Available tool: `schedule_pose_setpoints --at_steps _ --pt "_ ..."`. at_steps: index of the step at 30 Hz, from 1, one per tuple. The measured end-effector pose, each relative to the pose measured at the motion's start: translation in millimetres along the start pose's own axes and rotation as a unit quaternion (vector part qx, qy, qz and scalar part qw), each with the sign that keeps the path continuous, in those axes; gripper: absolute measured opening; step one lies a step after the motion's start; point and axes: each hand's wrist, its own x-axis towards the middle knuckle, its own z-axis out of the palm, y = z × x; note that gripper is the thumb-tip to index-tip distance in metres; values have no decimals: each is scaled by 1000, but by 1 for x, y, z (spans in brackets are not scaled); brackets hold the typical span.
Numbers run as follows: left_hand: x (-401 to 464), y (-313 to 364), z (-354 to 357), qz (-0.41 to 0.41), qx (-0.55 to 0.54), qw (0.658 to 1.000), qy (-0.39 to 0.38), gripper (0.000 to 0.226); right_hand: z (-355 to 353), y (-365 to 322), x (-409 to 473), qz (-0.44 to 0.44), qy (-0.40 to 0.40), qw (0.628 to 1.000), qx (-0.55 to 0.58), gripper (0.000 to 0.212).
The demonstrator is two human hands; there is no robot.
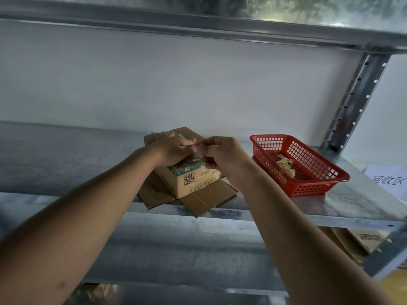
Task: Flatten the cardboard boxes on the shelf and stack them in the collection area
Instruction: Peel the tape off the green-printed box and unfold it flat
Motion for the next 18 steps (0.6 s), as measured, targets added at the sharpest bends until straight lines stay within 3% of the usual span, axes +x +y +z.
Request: schedule_pose_setpoints --at_steps 2,4,6,9,13,18 --pt "1 -3 1 -1 1 1000 -1 57 -4 2 1 -5 72 997 5 18" --pt "2 -4 2 -5 4 1000 2 59 -10 9 4 -34 149 985 -77 15" --pt "4 -4 2 -11 -5 1000 1 59 -13 16 5 -70 172 970 -158 10" --pt "5 -5 2 -15 -13 1000 -1 58 -12 19 5 -132 157 932 -299 8" --pt "6 -6 3 -18 -8 1000 0 60 -8 15 7 -139 119 912 -366 33" --pt "6 -5 4 -20 4 1000 4 69 -5 11 2 -180 96 901 -384 10"
